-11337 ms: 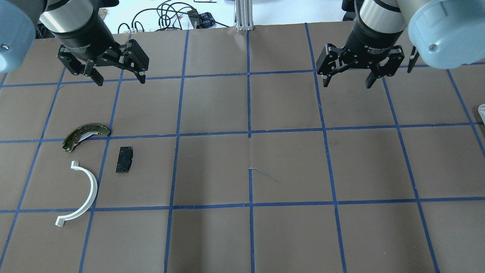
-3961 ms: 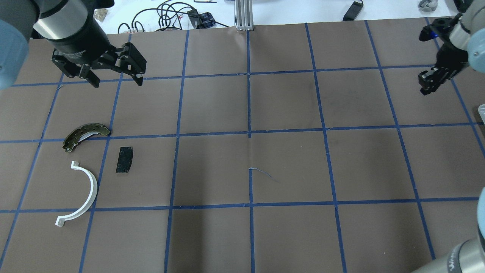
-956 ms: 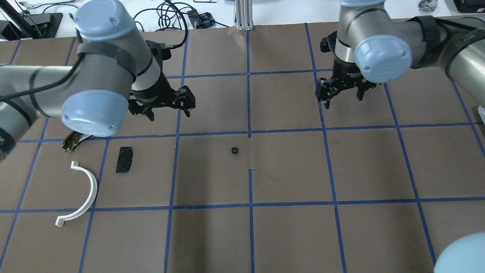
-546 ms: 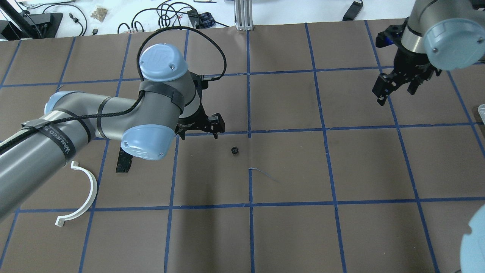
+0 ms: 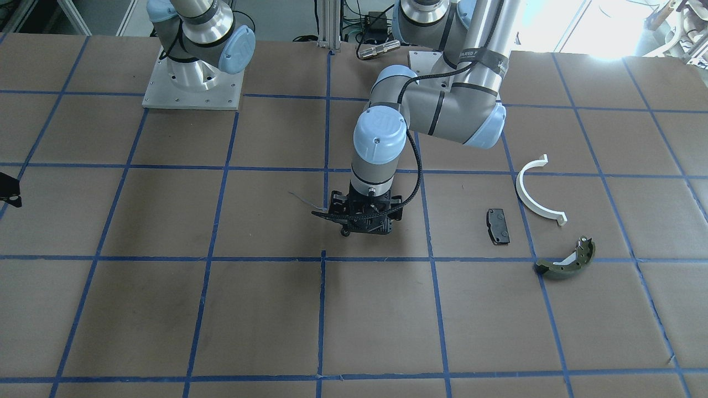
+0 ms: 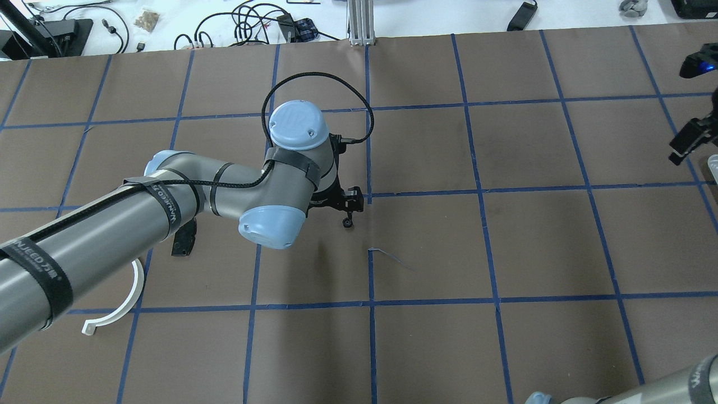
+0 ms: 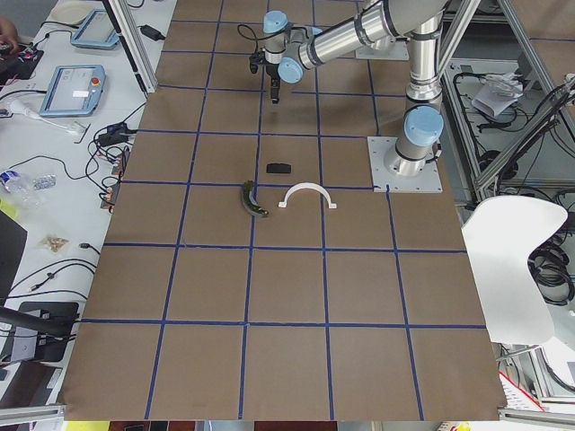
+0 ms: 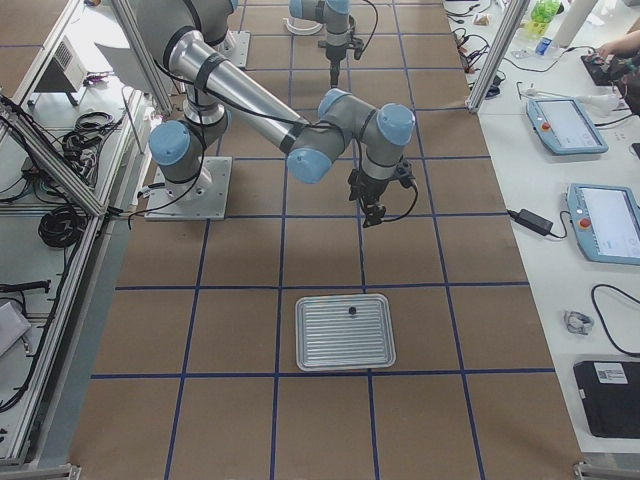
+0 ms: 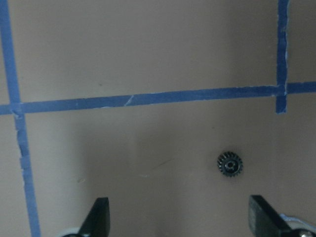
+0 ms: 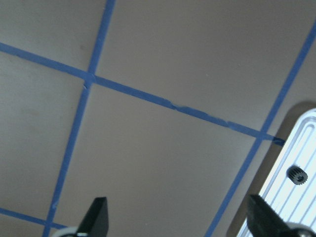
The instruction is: Place bearing gear from tray to pile
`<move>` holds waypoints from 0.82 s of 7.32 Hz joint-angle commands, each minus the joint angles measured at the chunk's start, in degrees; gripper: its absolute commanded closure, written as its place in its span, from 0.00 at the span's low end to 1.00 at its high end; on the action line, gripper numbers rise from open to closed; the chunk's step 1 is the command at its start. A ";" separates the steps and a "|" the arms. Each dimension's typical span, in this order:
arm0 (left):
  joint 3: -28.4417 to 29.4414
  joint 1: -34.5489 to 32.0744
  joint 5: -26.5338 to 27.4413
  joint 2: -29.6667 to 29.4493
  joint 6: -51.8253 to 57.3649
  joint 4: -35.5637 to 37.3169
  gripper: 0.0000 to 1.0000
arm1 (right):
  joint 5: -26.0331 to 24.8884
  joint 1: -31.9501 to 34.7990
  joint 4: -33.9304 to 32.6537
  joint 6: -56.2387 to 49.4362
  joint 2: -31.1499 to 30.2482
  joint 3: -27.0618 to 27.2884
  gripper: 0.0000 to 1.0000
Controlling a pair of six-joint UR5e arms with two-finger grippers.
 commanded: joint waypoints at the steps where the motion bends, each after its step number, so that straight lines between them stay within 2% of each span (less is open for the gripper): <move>1: -0.25 -1.34 0.05 -2.71 -1.65 3.61 0.00 | 0.32 -7.29 -7.42 -8.06 2.69 1.00 0.00; 3: -0.25 -1.69 0.14 -3.34 -2.11 3.80 0.00 | 0.68 -11.87 -13.50 -8.96 8.91 0.39 0.00; 4: -0.16 -1.78 0.05 -3.43 -2.37 4.15 0.05 | 0.77 -13.37 -15.45 -10.79 11.12 -0.66 0.00; 5: -0.25 -1.78 0.05 -3.51 -2.28 4.24 0.06 | 1.20 -13.56 -15.64 -10.98 12.97 -2.67 0.05; 6: -0.16 -1.78 0.05 -3.60 -2.37 4.33 0.13 | 1.29 -13.65 -15.64 -11.33 14.82 -4.78 0.09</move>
